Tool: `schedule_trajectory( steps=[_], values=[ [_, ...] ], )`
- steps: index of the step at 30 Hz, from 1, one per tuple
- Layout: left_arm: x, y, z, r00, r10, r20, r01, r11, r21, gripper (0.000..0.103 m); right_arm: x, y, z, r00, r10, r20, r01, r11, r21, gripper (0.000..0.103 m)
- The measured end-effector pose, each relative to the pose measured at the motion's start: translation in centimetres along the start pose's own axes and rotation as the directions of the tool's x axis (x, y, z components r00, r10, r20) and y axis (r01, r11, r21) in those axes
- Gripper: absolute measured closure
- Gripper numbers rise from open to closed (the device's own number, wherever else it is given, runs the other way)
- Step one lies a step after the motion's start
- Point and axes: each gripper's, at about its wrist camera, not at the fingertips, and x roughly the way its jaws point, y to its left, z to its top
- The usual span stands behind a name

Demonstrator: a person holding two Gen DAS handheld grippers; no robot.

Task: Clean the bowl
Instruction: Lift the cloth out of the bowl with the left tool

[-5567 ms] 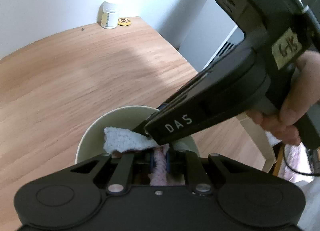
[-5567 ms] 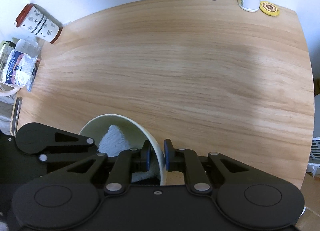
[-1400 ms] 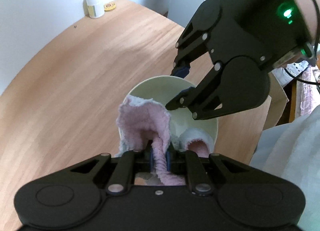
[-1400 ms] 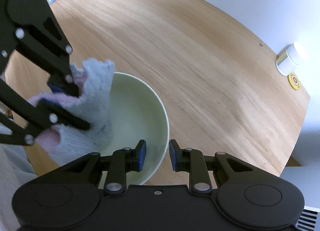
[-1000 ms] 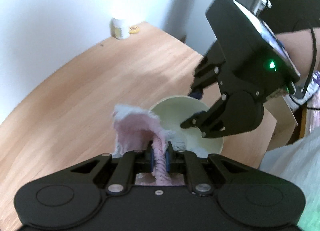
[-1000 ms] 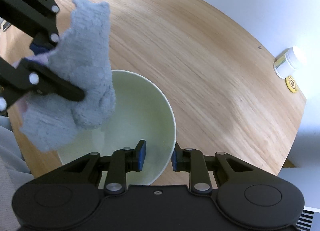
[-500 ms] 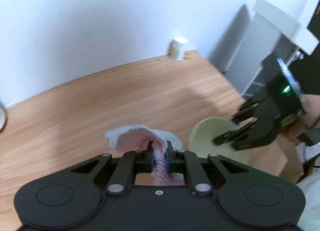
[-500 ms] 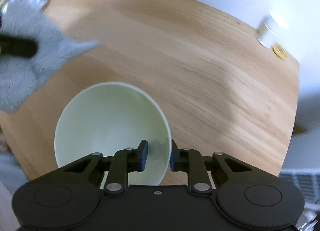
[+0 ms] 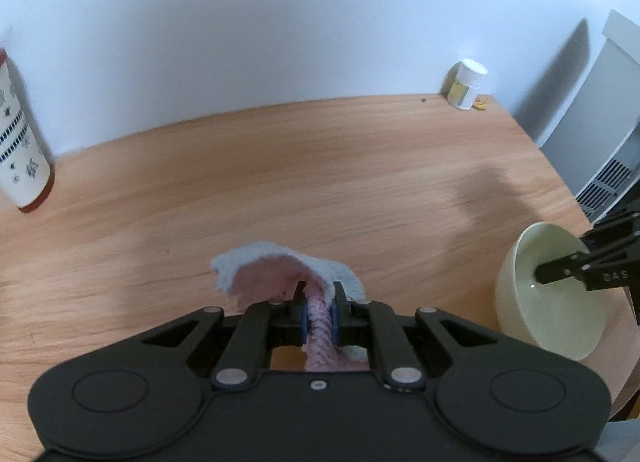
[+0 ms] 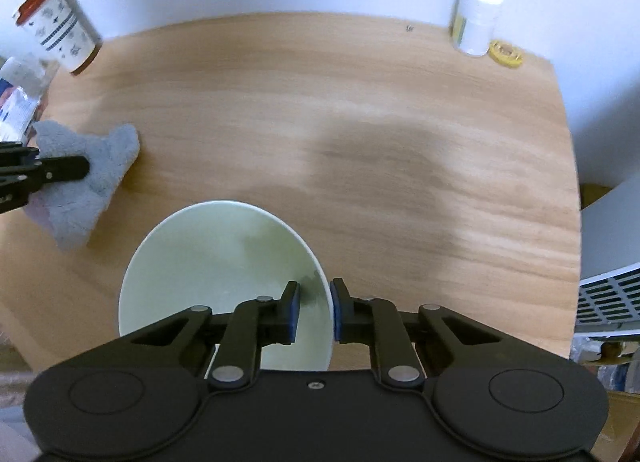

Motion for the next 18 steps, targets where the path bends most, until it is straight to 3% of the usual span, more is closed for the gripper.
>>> schedule_trajectory(
  steps=[7,9,11,12,13,14,15,17,18],
  values=[
    [1.2,1.1,-0.2,1.000,0.008,-0.008,-0.008,0.999,-0.047,0.091,0.6,0.2,1.3,0.999,0.012,0.029,-0.015,0.995,0.102,0.087],
    [1.2,1.2,-0.2,1.000,0.015,-0.010,-0.016,0.998,-0.057,0.080,0.7,0.2,1.4,0.999,0.005,0.041,-0.009,0.994,0.106,0.086],
    [1.5,1.3,0.0,1.000,0.001,-0.021,-0.003,0.997,-0.078,0.057,0.6,0.7,1.3,0.998,0.000,0.057,-0.006,0.994,0.109,0.082],
    [1.6,1.3,0.1,1.000,-0.008,-0.027,0.005,0.996,-0.090,0.049,0.5,0.8,1.2,0.998,-0.001,0.063,-0.006,0.994,0.111,0.076],
    [1.7,1.4,0.3,0.999,-0.019,-0.044,0.014,0.994,-0.110,0.030,0.4,0.8,1.1,0.998,0.000,0.066,-0.007,0.993,0.114,0.070],
    [1.7,1.5,0.4,0.998,-0.032,-0.055,0.024,0.992,-0.126,0.019,0.4,0.8,0.9,0.997,0.001,0.072,-0.010,0.992,0.124,0.056],
    [1.6,1.5,0.4,0.998,-0.037,-0.052,0.030,0.991,-0.128,0.016,0.4,0.7,0.8,0.997,0.000,0.077,-0.010,0.991,0.133,0.047],
    [1.1,1.4,0.5,0.999,-0.022,-0.041,0.018,0.994,-0.108,0.000,0.2,0.5,0.2,0.995,-0.001,0.102,-0.015,0.988,0.154,0.043],
    [0.9,1.3,0.6,0.999,-0.019,-0.035,0.015,0.995,-0.102,0.001,0.0,0.4,-0.2,0.993,-0.003,0.115,-0.016,0.986,0.168,0.040]
  ],
)
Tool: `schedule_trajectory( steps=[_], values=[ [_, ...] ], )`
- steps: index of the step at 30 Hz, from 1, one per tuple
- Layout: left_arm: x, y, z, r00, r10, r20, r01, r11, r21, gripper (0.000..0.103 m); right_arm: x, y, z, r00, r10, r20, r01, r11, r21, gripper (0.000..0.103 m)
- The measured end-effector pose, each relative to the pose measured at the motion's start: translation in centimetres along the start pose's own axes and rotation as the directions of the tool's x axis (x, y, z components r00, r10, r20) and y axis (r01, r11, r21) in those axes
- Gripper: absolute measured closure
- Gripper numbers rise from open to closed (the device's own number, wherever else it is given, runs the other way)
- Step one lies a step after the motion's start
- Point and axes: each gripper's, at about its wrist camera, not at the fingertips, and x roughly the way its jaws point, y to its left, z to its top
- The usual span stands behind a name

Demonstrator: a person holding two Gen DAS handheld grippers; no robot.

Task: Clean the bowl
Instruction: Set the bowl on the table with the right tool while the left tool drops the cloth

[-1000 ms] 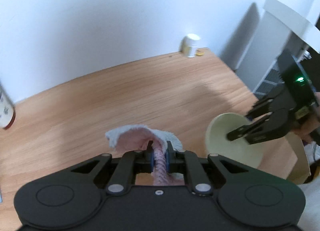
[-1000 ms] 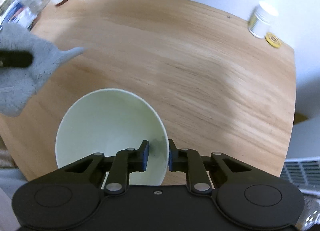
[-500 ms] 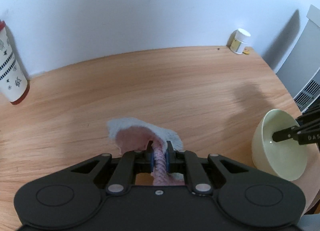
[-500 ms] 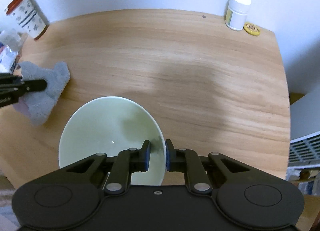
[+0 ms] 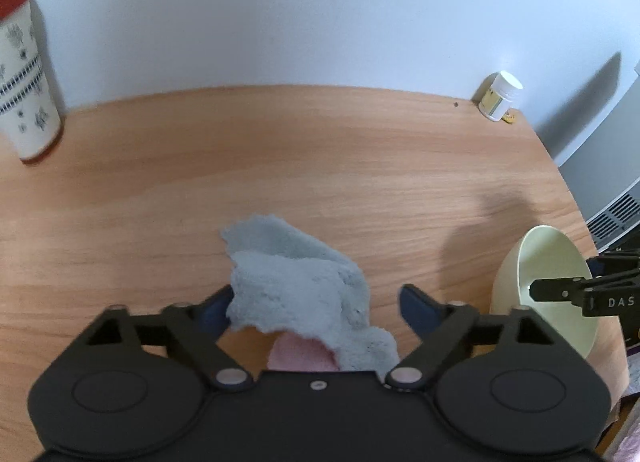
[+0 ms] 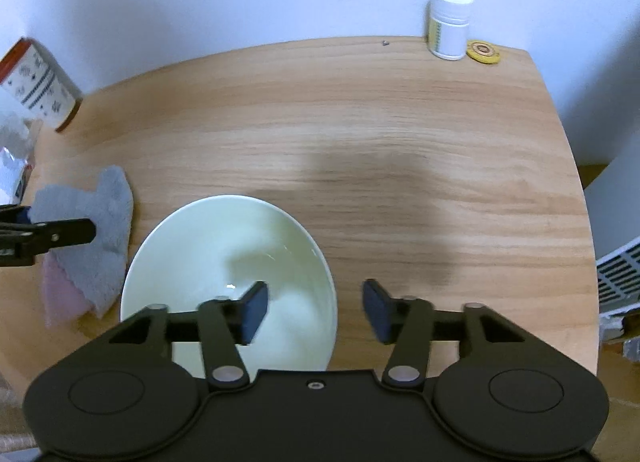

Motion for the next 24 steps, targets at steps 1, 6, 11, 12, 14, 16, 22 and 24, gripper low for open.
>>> schedule_trajectory(
  steps=[1,6,11,12,14,16,22,24],
  values=[
    [-0.3,0.0,0.0,1.000,-0.005,0.008,0.005,1.000,0.003,0.000,-0.1,0.0,-0.2,1.000,-0.002,0.002,0.002,1.000,0.009,0.037],
    [-1.8,0.2,-0.5,1.000,-0.024,0.017,0.024,1.000,-0.016,0.000,-1.4,0.8,-1.6,0.999,-0.031,0.044,0.030,0.999,0.031,0.025],
    [-4.8,-0.5,-1.0,0.997,-0.077,0.029,0.078,0.996,-0.036,0.000,-3.4,2.8,-2.6,0.994,-0.049,0.096,0.047,0.999,0.025,0.005],
    [-5.2,-0.7,-1.0,0.996,-0.084,0.027,0.085,0.996,-0.038,0.000,-3.9,3.4,-2.8,0.993,-0.049,0.105,0.048,0.999,0.018,0.005],
    [-6.8,-1.2,-1.3,0.995,-0.094,0.030,0.095,0.995,-0.037,0.000,-5.1,4.4,-3.3,0.991,-0.044,0.123,0.043,0.999,0.006,0.005],
    [-8.4,-1.6,-1.7,0.995,-0.090,0.035,0.091,0.995,-0.036,0.000,-7.0,5.2,-3.9,0.989,-0.067,0.128,0.064,0.998,0.025,0.005],
    [-13.1,-3.6,-3.1,0.999,0.001,0.049,0.003,0.997,-0.075,0.000,-12.1,6.4,-5.2,0.980,-0.090,0.178,0.074,0.993,0.093,0.000],
    [-14.5,-4.6,-3.6,0.997,0.036,0.061,-0.031,0.996,-0.079,0.000,-13.5,6.9,-5.5,0.981,-0.070,0.180,0.053,0.994,0.098,0.000]
  ],
)
